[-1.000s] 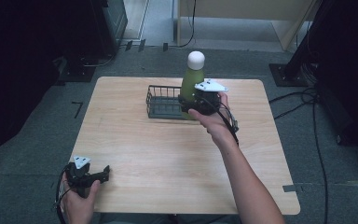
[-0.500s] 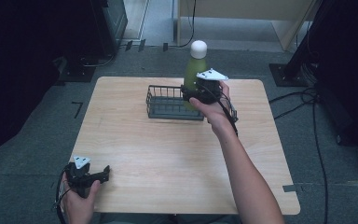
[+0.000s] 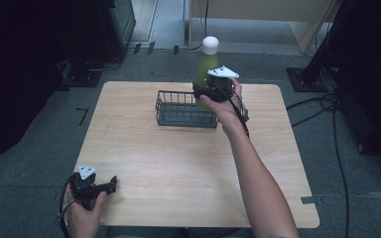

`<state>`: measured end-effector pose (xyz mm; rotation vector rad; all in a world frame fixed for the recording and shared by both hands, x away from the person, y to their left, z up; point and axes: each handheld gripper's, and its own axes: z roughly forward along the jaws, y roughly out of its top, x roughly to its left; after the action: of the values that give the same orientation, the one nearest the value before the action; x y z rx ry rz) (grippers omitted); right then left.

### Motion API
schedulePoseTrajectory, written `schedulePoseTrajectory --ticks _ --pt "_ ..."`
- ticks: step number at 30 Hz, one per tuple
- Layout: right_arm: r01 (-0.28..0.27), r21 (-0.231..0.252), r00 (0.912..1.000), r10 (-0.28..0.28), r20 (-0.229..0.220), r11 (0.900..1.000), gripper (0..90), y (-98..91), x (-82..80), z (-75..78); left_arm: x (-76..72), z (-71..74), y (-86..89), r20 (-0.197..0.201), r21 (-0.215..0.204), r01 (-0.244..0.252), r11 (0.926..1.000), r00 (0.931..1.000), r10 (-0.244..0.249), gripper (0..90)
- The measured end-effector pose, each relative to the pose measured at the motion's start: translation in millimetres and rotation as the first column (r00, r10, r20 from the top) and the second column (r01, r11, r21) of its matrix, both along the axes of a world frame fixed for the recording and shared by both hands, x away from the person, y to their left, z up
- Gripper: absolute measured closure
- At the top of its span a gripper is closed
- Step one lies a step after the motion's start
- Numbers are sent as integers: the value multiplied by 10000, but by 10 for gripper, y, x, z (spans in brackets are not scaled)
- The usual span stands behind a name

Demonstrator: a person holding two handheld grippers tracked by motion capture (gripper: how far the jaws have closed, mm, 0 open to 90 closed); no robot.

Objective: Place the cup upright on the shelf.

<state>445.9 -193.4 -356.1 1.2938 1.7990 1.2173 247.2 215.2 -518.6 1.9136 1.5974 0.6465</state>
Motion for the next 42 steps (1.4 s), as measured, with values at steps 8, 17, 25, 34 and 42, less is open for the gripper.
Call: schedulePoseTrajectory --ticks 8,17,25,34,42 --pt "345 -36 9994 -345 -25 9994 200 15 142 -162 -4 0 -6 0 0 37 10000 10000 -37 0" --pt "540 15 9984 -540 -155 9985 200 28 214 -345 -4 0 -6 -2 -1 37 10000 10000 -37 0" --pt "525 14 9977 -524 -427 9986 200 43 233 -482 -4 0 -6 -8 -1 46 10000 10000 -46 0" --pt "539 -53 9967 -541 -603 9985 199 49 242 -576 -4 0 -6 -3 -1 59 10000 10000 -59 0" --pt "515 -166 9977 -522 -441 9985 199 56 223 -618 -4 0 -6 -6 4 66 10000 10000 -66 0"
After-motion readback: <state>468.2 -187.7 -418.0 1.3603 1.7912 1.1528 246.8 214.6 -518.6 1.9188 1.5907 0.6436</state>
